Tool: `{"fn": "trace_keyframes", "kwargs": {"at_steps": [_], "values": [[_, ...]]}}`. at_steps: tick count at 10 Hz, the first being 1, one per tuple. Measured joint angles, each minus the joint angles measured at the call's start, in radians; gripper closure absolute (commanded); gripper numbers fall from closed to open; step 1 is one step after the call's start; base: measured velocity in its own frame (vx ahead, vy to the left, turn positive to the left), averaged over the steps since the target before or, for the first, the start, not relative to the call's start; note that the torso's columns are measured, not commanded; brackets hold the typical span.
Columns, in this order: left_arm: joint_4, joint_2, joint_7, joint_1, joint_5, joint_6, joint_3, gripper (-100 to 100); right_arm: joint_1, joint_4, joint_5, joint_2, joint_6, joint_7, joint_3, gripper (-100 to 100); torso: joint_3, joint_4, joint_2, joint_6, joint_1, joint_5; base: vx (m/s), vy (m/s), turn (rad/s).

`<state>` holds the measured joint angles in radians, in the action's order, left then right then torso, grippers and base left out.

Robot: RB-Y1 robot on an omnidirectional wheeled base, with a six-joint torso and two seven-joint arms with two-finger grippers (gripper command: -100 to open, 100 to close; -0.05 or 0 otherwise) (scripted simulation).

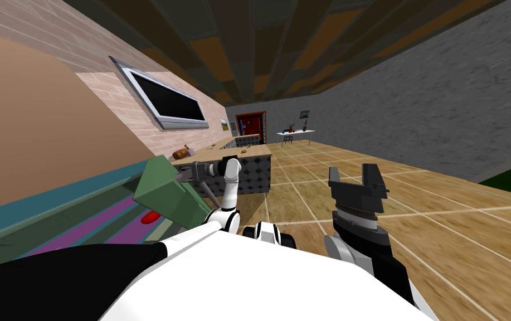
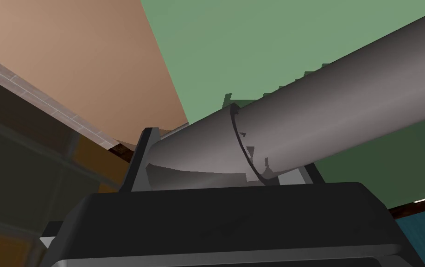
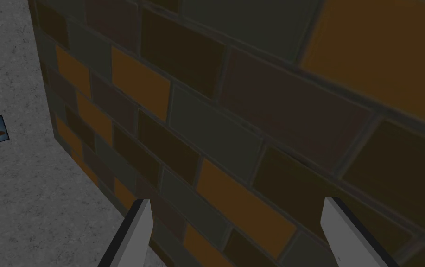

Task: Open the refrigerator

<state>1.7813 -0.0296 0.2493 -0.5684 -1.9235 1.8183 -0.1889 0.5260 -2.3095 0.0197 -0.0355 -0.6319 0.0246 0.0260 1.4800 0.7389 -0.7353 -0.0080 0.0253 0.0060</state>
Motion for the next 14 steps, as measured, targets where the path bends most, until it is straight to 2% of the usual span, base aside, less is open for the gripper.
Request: {"fn": "trace_keyframes", "kwargs": {"at_steps": [1, 2, 3, 4, 5, 6, 7, 8, 9, 13, 14], "values": [[0.002, 0.000, -0.002, -0.003, -0.007, -0.001, -0.015, 100, 0.000, 0.000, 0.000, 0.000, 0.000, 0.000, 0.000, 0, -0.001, 0.001, -0.002, -0.003, 0.001, 0.000, 0.055, 0.048, -0.457], [0.021, 0.004, -0.016, 0.001, -0.035, 0.008, -0.041, 100, 0.000, 0.000, 0.000, 0.000, 0.000, 0.000, 0.000, 0, 0.000, 0.003, -0.002, 0.000, 0.001, -0.003, 0.068, 0.061, -0.517], [0.030, 0.009, -0.024, 0.002, -0.062, 0.016, -0.072, 100, 0.000, 0.000, 0.000, 0.000, 0.000, 0.000, 0.000, 0, 0.000, 0.002, -0.001, 0.000, -0.001, -0.003, 0.035, 0.035, -0.145], [0.024, 0.008, -0.023, -0.004, -0.076, 0.021, -0.096, 100, 0.000, 0.000, 0.000, 0.000, 0.000, 0.000, 0.000, 0, -0.002, 0.002, -0.004, -0.004, 0.000, -0.001, 0.084, 0.081, -0.420], [0.019, 0.012, -0.015, -0.004, -0.102, 0.036, -0.124, 100, 0.000, 0.000, 0.000, 0.000, 0.000, 0.000, 0.000, 0, -0.002, 0.001, -0.002, 0.000, 0.001, 0.000, 0.059, 0.117, -0.497], [0.021, 0.011, -0.015, -0.005, -0.135, 0.051, -0.150, -100, 0.000, 0.000, 0.000, 0.000, 0.000, 0.000, 0.000, 0, -0.003, 0.001, -0.004, 0.000, 0.000, 0.000, 0.138, 0.091, 0.073], [0.039, 0.026, -0.004, 0.018, -0.112, 0.041, -0.141, -100, 0.001, 0.000, 0.000, 0.000, 0.000, 0.000, 0.000, 0, -0.003, 0.004, -0.005, -0.013, 0.011, 0.003, 0.246, -0.015, 0.208], [0.083, 0.037, -0.003, 0.056, -0.085, 0.022, -0.130, -100, 0.001, 0.000, 0.000, 0.000, 0.000, 0.000, 0.000, 0, -0.003, 0.006, -0.007, -0.016, 0.020, 0.003, 0.236, -0.021, 0.203], [0.090, 0.054, 0.005, 0.074, -0.046, 0.005, -0.133, -100, 0.001, 0.000, 0.000, 0.000, 0.000, 0.000, 0.000, 0, -0.006, 0.009, -0.013, -0.017, 0.030, 0.005, 0.147, 0.000, 0.271], [0.082, 0.089, 0.005, 0.065, 0.081, -0.040, -0.120, -100, 0.000, 0.000, 0.000, 0.000, 0.000, 0.000, 0.000, 0, -0.021, 0.018, -0.036, -0.033, 0.053, 0.012, 0.025, -0.005, 0.124], [0.086, 0.092, 0.003, 0.068, 0.101, -0.042, -0.121, -100, 0.000, 0.000, 0.000, 0.000, 0.000, 0.000, 0.000, 0, -0.020, 0.019, -0.036, -0.035, 0.059, 0.011, -0.013, -0.016, 0.075]]}}
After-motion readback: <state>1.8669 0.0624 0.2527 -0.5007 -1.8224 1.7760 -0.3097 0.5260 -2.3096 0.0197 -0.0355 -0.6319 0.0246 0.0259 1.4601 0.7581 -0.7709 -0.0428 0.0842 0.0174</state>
